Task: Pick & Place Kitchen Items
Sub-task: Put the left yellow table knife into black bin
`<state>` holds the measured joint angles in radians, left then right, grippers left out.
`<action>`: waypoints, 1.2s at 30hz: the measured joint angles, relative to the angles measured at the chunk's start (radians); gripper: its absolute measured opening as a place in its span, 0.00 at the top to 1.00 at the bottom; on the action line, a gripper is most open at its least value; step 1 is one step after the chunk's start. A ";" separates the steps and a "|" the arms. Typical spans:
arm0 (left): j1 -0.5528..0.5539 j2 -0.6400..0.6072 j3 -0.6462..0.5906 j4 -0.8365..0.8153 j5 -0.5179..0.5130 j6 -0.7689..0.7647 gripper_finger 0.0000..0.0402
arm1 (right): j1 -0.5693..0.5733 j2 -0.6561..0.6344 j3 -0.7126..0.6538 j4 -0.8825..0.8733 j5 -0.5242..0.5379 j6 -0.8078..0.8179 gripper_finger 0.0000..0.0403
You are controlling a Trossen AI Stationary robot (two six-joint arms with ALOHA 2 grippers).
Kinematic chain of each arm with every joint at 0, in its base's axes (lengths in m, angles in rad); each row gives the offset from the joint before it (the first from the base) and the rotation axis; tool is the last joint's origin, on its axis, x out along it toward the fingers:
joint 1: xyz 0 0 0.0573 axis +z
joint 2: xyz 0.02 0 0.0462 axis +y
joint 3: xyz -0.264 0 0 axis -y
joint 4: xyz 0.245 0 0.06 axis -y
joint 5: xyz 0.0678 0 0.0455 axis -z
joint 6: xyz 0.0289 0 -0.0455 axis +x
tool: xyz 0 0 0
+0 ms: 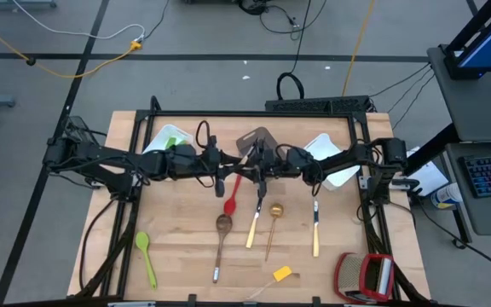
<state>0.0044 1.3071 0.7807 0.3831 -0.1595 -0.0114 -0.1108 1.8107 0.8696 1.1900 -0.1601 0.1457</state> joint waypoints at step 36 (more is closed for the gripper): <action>0.048 0.000 0.000 -0.398 -0.057 -0.121 0.79 | -0.072 -0.549 -0.002 -1.475 0.437 0.235 0.81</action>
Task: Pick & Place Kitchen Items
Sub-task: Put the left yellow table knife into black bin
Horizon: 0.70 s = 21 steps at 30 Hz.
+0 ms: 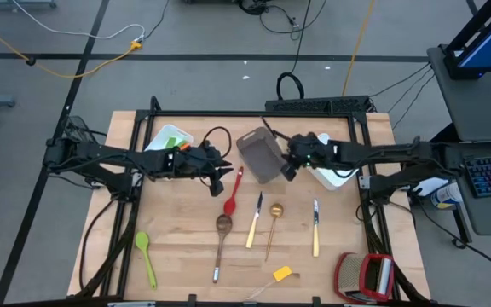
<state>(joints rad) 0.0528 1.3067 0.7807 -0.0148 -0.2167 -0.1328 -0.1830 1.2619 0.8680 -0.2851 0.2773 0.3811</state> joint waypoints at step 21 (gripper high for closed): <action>0.168 0.000 0.000 -0.072 -0.076 0.006 0.79 | -0.025 0.305 0.465 -0.689 -0.181 0.080 0.81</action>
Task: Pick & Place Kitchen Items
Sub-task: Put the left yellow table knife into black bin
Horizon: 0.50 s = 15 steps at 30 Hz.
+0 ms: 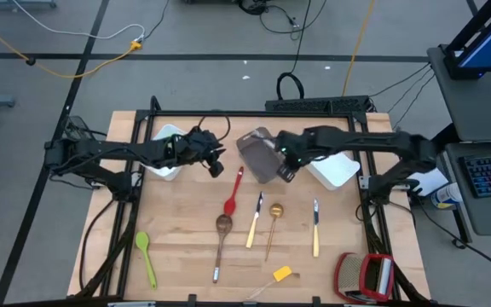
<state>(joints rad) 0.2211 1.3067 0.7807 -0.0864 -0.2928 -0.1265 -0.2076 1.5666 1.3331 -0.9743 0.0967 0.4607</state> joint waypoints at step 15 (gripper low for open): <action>0.015 0.000 0.000 0.000 0.003 0.016 0.79 | -0.178 0.110 0.001 -0.025 -0.385 0.015 0.81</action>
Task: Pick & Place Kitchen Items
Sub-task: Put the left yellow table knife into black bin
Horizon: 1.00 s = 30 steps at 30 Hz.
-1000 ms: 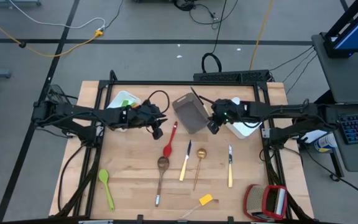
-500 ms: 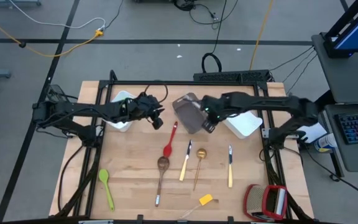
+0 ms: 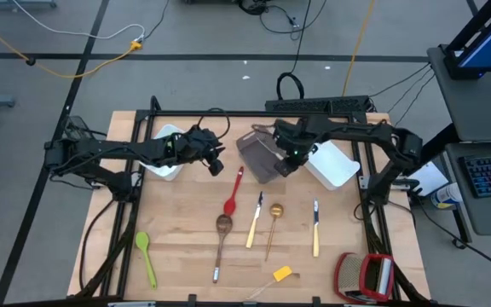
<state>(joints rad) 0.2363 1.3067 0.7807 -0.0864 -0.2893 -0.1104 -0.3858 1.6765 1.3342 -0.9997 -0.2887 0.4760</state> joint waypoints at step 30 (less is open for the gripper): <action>0.000 0.000 0.000 -0.001 0.001 0.003 0.79 | -0.098 0.109 0.000 0.172 -0.236 0.088 0.76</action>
<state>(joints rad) 0.2363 1.3067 0.7807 -0.0872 -0.2882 -0.1078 -0.4839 1.7859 1.3342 -0.8280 -0.5251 0.5642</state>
